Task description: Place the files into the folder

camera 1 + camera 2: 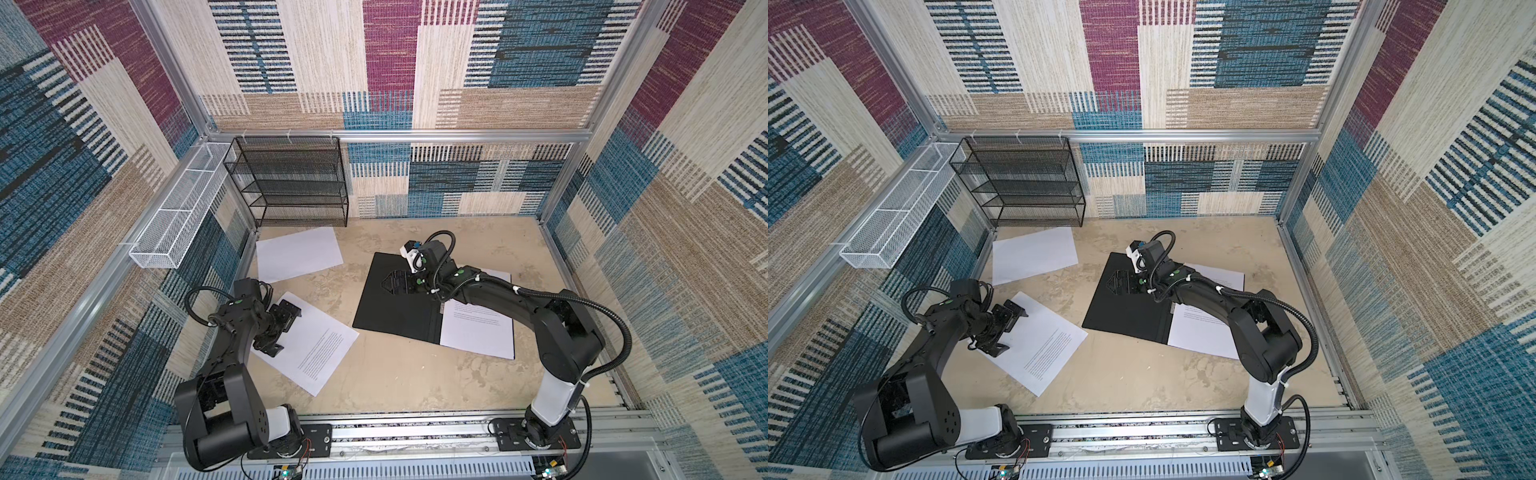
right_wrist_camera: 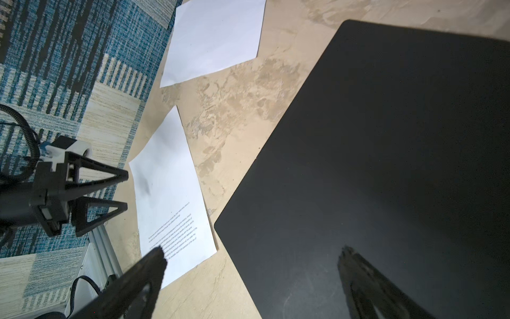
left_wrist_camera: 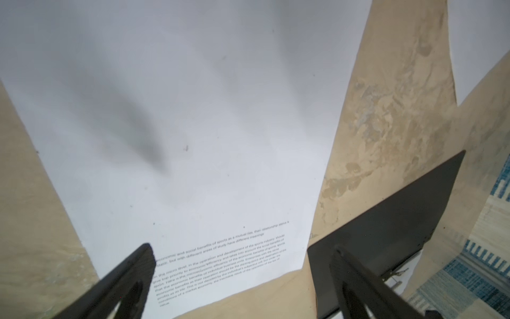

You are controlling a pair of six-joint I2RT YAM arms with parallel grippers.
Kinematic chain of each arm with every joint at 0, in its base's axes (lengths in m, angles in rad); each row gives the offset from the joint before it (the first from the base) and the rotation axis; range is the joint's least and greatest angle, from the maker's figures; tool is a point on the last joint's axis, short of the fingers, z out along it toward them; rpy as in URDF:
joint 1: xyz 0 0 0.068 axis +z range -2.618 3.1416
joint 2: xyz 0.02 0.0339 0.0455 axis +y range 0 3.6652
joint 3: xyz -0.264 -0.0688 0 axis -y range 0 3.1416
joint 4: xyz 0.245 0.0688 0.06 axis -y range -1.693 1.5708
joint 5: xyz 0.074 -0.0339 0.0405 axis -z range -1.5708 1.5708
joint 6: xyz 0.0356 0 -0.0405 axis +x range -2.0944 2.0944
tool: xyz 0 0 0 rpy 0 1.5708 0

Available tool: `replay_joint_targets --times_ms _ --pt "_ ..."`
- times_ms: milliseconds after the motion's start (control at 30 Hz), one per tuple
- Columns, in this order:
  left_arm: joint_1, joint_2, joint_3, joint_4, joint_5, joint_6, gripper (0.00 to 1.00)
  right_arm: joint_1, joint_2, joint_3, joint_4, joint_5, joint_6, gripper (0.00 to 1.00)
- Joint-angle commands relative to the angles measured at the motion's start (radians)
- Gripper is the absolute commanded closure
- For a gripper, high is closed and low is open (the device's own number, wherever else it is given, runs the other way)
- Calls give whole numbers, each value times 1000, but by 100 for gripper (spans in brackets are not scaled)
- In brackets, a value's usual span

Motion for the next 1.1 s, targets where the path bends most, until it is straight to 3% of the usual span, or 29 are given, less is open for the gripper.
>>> replay_joint_targets --times_ms 0,200,433,700,867,1067 --pt "29 47 22 86 -55 14 1 13 15 21 1 -49 -16 0" --pt "28 129 6 130 -92 37 1 23 27 43 -24 -55 -35 0" --pt "6 183 -57 207 -43 64 1 22 32 47 -24 -66 -38 0" --pt "-169 331 -3 272 20 55 1 22 70 70 -52 -42 -32 0" --pt "-292 374 9 331 70 -14 1 22 102 88 -74 -47 -22 0" --pt "-334 399 6 361 118 -31 1 22 145 97 -58 -80 0 0"
